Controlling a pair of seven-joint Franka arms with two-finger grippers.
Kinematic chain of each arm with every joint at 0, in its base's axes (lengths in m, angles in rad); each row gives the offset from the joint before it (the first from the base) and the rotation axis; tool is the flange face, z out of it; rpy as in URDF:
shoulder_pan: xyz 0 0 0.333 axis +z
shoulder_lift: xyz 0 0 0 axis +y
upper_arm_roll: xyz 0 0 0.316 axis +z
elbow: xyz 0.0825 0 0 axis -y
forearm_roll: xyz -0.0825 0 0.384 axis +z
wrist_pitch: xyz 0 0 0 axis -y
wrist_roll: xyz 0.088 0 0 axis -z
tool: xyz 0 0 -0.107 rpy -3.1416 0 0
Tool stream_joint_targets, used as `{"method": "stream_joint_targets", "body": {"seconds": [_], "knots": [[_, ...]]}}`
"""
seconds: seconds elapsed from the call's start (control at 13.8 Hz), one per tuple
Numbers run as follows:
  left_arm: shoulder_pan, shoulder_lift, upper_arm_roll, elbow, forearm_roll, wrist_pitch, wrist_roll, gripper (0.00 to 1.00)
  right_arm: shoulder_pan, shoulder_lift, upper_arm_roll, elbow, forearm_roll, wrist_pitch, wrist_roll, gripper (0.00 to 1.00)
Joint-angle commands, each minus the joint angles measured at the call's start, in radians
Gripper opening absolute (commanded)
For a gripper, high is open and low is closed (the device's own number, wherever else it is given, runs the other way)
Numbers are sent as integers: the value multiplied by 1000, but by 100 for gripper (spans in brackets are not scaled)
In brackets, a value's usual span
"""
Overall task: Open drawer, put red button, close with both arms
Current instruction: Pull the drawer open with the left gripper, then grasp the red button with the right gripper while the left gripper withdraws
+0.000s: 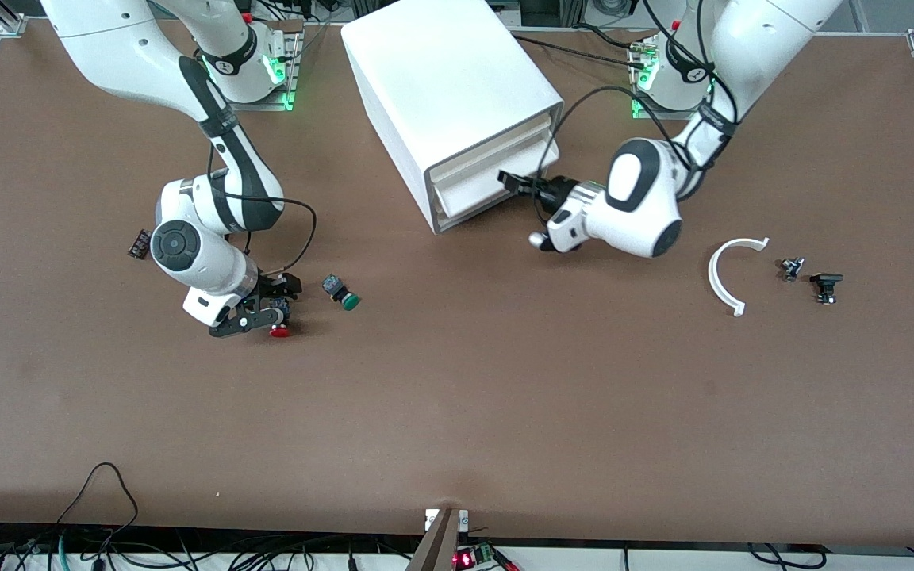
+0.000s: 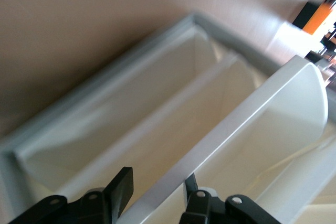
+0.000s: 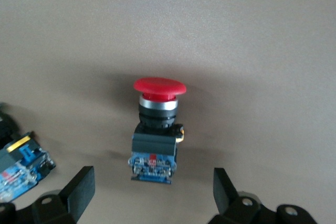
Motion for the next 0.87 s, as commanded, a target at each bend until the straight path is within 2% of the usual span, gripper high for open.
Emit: {"method": "stream_joint_targets", "body": {"seconds": [0.0, 0.15, 0.22, 0.29, 0.36, 0.65, 0.8], "knots": [[22, -13, 108, 17, 95, 38, 50, 0, -2, 24, 4, -1, 8, 48, -8, 100], [22, -12, 138, 63, 95, 38, 55, 0, -3, 34, 4, 8, 21, 54, -4, 100], [31, -12, 148, 78, 87, 38, 48, 19, -5, 38, 4, 20, 22, 54, -2, 100], [36, -15, 152, 89, 84, 39, 52, 91, -6, 44, 4, 25, 22, 56, -1, 100], [39, -24, 152, 90, 86, 38, 57, 100, -6, 44, 4, 28, 22, 57, 1, 100], [59, -100, 161, 101, 99, 39, 63, 100, -6, 59, 3, 29, 22, 64, -1, 95], [77, -194, 252, 135, 115, 39, 63, 100, -6, 70, 4, 28, 21, 79, -2, 93]]}}
